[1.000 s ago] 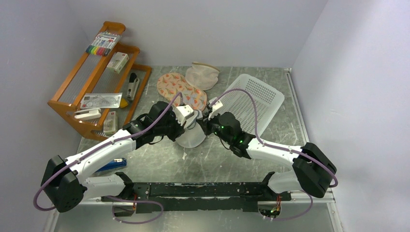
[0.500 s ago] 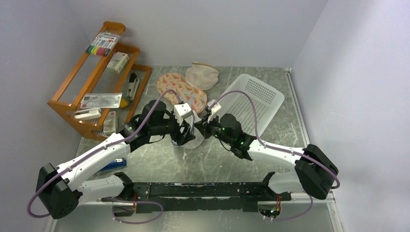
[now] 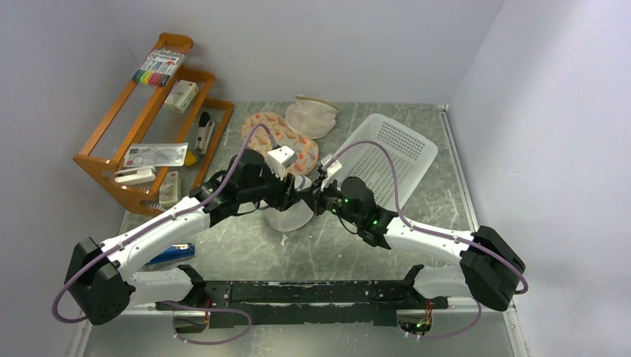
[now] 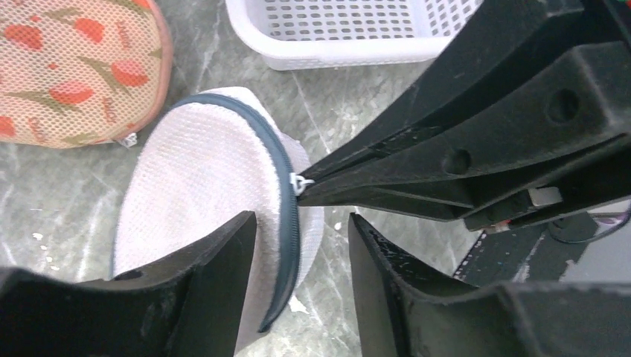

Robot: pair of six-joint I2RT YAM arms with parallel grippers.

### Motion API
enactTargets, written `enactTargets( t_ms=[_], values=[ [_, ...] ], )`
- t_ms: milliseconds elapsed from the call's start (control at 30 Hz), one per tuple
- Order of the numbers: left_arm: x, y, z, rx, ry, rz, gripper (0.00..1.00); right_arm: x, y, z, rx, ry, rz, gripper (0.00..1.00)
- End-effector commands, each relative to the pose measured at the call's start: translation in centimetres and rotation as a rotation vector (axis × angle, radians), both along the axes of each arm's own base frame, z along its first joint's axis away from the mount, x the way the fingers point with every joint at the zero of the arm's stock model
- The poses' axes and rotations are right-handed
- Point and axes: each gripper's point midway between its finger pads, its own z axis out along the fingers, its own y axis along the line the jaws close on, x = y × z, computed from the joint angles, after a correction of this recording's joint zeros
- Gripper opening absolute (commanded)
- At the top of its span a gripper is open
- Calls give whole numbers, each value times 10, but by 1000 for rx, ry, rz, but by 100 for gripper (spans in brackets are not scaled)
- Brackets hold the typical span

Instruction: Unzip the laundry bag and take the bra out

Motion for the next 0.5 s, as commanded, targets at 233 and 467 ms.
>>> enactTargets(
  t_ms=[233,467],
  values=[
    [12,9,-5,73,18,72,26,-3,-4,1,20,14,-20,0],
    [10,14,0,111,-30,30,16,9,-11,-1,9,35,-106,0]
  ],
)
